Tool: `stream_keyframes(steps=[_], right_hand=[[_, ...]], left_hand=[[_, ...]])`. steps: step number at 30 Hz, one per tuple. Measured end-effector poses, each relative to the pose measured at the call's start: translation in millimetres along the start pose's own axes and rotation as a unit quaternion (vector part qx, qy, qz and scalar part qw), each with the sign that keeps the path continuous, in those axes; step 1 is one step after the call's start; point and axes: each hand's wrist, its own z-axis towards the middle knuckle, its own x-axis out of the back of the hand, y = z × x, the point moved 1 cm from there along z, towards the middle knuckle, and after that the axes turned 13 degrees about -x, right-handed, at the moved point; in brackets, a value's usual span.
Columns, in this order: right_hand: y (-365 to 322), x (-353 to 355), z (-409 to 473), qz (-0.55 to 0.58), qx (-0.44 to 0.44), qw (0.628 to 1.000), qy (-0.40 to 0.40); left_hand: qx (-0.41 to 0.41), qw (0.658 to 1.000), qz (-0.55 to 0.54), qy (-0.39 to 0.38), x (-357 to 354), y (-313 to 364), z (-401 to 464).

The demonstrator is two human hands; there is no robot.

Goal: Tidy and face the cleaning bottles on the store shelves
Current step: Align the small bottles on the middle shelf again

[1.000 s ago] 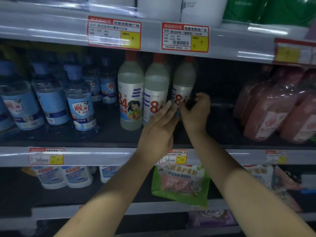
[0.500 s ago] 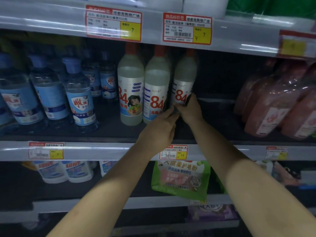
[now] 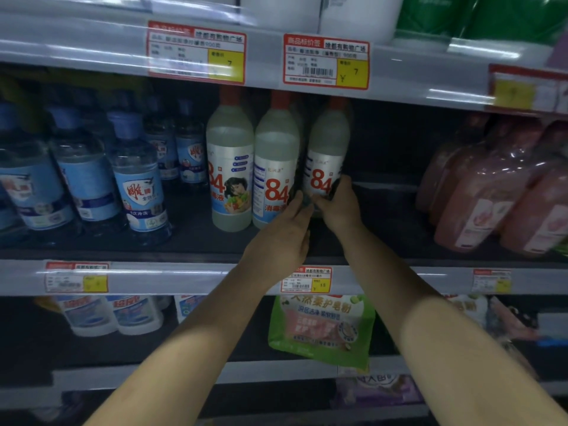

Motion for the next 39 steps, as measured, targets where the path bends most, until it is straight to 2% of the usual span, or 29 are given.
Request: stream_keyframes(steps=[10,16,26,39], right_hand=[[3.1,1.0,4.8,0.017,-0.038,0.999,-0.016],[7.3,-0.7,9.6,-0.034,-0.051,0.997,-0.039],[2.6,2.5,0.6,-0.025,-0.056,0.998,-0.031],[-5.8,-5.4,-2.4,-0.073,-0.032,0.997,-0.021]], left_hand=[[0.006,1.000,-0.011,-0.021,3.0,1.9,0.9],[0.022,0.999,-0.022,-0.038,3.5,1.9,2.0],[0.033,0.999,-0.020,-0.019,3.4,2.6,2.8],[0.020,1.000,-0.018,0.001,4.7,6.0,3.7]])
